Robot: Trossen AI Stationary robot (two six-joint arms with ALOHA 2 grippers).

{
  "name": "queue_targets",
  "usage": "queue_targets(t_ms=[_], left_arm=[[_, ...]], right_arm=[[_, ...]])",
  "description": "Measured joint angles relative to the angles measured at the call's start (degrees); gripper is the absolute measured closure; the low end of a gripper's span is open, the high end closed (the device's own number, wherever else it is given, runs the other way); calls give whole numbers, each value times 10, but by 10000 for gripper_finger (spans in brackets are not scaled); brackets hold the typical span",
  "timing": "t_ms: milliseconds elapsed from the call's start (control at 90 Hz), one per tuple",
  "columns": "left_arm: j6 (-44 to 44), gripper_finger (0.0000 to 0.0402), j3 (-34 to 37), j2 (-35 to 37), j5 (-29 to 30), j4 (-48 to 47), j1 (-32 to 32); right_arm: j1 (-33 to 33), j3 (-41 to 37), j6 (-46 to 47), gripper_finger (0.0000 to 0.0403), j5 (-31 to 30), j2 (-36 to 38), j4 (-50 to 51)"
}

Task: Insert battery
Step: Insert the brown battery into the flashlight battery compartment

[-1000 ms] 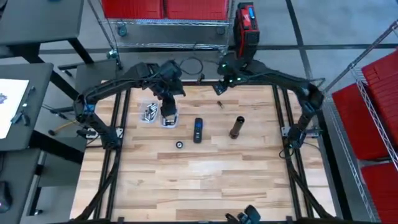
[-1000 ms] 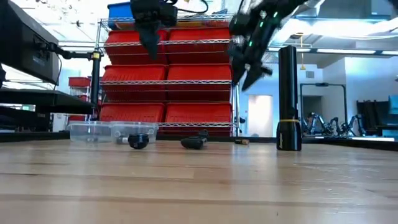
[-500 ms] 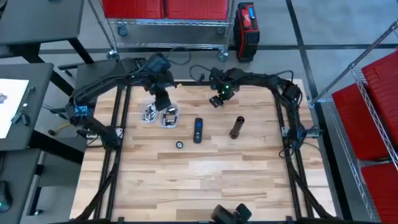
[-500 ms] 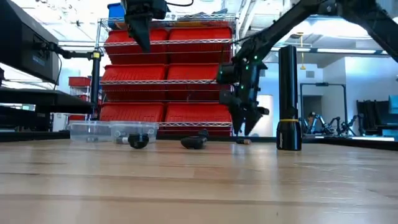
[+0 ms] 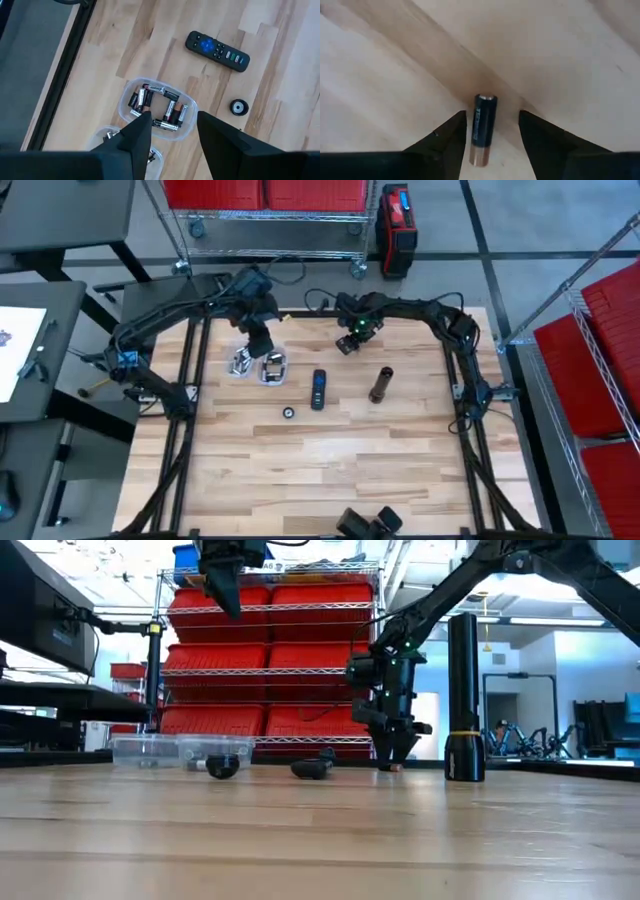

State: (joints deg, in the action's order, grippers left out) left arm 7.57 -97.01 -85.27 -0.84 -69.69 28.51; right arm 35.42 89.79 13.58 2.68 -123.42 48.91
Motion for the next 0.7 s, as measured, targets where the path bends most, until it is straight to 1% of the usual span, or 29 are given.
queue_targets(t_ms=[222,300,456,544,589,700], left_arm=[[-3,263,0,0,-1,-3,-2],[-3,263,0,0,-1,-3,-3],[-6,263,0,0,-1,-3,-4],[-7,263,0,0,-1,-3,-4],[-7,263,0,0,-1,-3,-4],[-8,263,0,0,-1,-3,-4]], right_arm=[[-12,1,-2,264,-9,-18,2],[-15,0,-7,286,-15,-18,0],[-16,0,-19,343,-14,-19,-2],[-15,0,-21,365,-12,-19,-2],[-15,0,-23,372,-10,-19,-1],[-15,-1,-31,372,-9,-15,0]])
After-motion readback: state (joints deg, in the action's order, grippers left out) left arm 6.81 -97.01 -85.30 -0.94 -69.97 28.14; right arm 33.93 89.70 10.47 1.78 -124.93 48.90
